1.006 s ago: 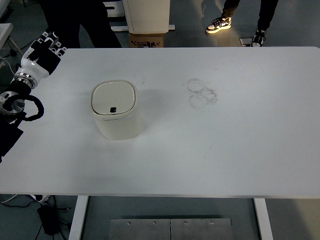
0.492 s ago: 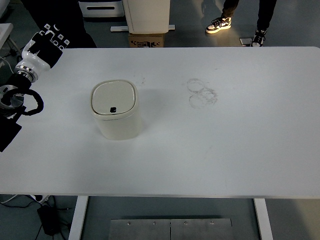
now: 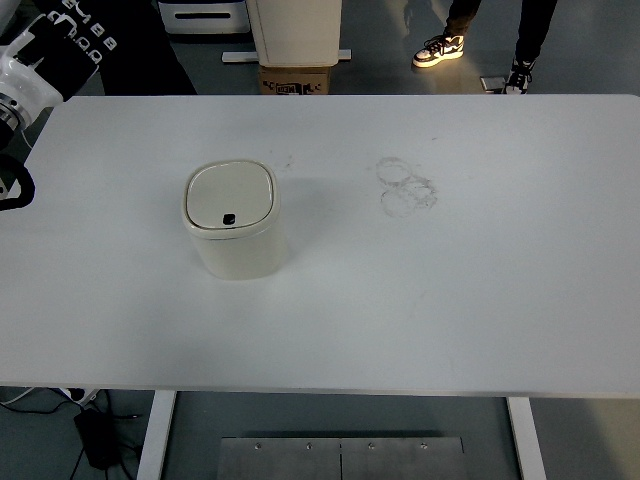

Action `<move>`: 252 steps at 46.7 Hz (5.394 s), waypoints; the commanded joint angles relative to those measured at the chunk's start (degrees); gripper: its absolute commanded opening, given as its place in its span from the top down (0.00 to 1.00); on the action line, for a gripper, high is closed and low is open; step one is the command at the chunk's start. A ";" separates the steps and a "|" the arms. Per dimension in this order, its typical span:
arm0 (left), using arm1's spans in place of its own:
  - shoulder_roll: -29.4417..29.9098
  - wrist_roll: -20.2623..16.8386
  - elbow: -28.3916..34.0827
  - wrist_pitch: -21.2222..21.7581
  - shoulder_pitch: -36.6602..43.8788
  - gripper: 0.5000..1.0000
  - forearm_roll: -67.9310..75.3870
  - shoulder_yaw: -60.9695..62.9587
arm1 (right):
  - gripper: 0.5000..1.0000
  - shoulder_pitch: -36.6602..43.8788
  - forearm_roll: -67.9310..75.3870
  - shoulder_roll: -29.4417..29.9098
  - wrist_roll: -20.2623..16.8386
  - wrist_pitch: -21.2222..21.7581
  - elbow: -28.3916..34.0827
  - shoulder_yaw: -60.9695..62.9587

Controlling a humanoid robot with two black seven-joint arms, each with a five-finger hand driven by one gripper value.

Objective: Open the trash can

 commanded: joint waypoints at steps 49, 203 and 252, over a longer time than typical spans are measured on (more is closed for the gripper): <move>14.66 7.64 -20.75 -13.14 -24.34 0.00 20.65 25.95 | 0.02 0.00 0.00 0.00 0.00 0.08 0.02 0.00; 13.78 8.78 -32.79 -15.87 -30.66 0.00 45.88 38.61 | 0.02 0.00 0.00 0.00 0.00 -0.01 0.02 0.00; 8.07 3.16 -2.83 -9.98 -21.62 0.00 0.63 20.42 | 0.02 0.00 0.00 0.00 0.00 -0.01 0.01 0.00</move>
